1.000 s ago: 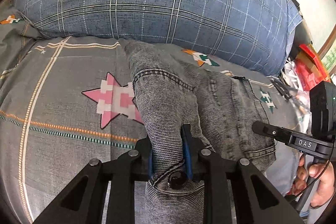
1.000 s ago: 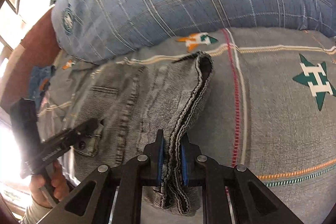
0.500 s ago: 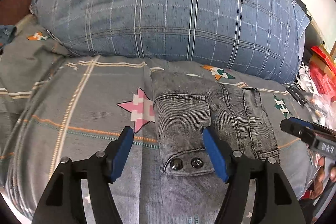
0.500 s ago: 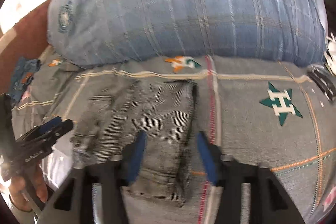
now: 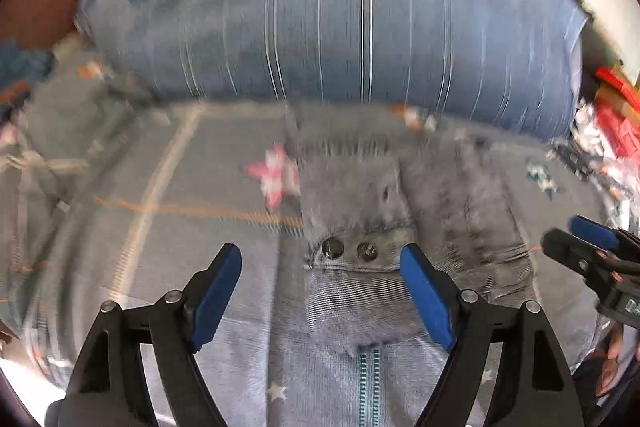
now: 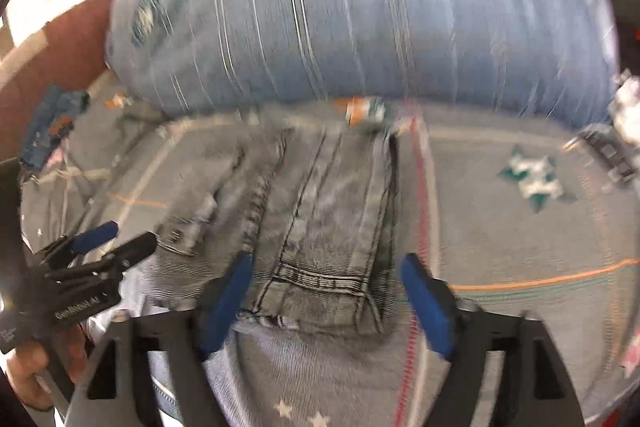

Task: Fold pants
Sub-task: 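Open both tools and withdraw them from the folded jeans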

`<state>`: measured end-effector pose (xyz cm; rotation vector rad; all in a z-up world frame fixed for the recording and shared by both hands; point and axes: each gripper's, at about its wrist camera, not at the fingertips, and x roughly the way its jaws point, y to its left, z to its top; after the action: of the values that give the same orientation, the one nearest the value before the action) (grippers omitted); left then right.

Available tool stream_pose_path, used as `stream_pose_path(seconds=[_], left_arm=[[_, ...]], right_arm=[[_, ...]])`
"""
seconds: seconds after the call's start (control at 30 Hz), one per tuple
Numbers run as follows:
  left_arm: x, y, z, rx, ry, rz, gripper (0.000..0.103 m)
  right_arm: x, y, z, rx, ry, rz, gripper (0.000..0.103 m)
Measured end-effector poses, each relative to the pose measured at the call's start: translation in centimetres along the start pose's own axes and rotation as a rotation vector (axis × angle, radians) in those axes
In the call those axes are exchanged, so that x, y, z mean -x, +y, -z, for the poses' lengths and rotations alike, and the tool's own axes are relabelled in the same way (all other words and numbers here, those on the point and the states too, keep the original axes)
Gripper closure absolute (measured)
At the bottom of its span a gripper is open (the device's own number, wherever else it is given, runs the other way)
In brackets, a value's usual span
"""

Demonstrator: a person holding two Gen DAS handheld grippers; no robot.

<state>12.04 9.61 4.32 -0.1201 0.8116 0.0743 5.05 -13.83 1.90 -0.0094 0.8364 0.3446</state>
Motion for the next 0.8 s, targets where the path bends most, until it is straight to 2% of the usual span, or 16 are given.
stream_pose_path(seconds=[0.03, 0.07, 0.13, 0.2, 0.37, 0.5, 0.67, 0.8], left_arm=[[1.2, -0.3, 0.3, -0.007, -0.014, -0.016, 0.013], [2.1, -0.6, 0.6, -0.014, -0.017, -0.017, 0.011], [3.7, -1.2, 1.5, -0.026, -0.035, -0.009, 0.011], [4.7, -1.9, 2.7, -0.029, -0.036, -0.025, 0.011], [6.3, -3.7, 4.9, -0.046, -0.020, 0.012, 0.011], [8.2, -4.3, 5.5, -0.079, -0.055, -0.007, 0.011], [9.3, -4.2, 5.2, -0.073, -0.079, -0.003, 0.011], [8.9, -4.0, 5.0, -0.068, -0.058, -0.001, 0.011]], right_arm=[[1.0, 0.1, 0.5, -0.003, -0.017, 0.004, 0.002], [2.3, 0.1, 1.2, -0.005, -0.037, 0.015, 0.000], [4.0, 0.3, 2.7, 0.008, -0.068, 0.046, 0.000], [4.8, 0.7, 4.3, 0.033, -0.058, 0.071, 0.000], [5.2, 0.7, 7.3, 0.034, -0.031, 0.108, 0.000], [6.1, 1.1, 8.0, 0.040, -0.051, 0.099, 0.000], [6.1, 1.9, 7.6, 0.050, -0.061, 0.082, 0.000], [5.5, 2.3, 7.2, 0.064, -0.060, 0.079, 0.000]])
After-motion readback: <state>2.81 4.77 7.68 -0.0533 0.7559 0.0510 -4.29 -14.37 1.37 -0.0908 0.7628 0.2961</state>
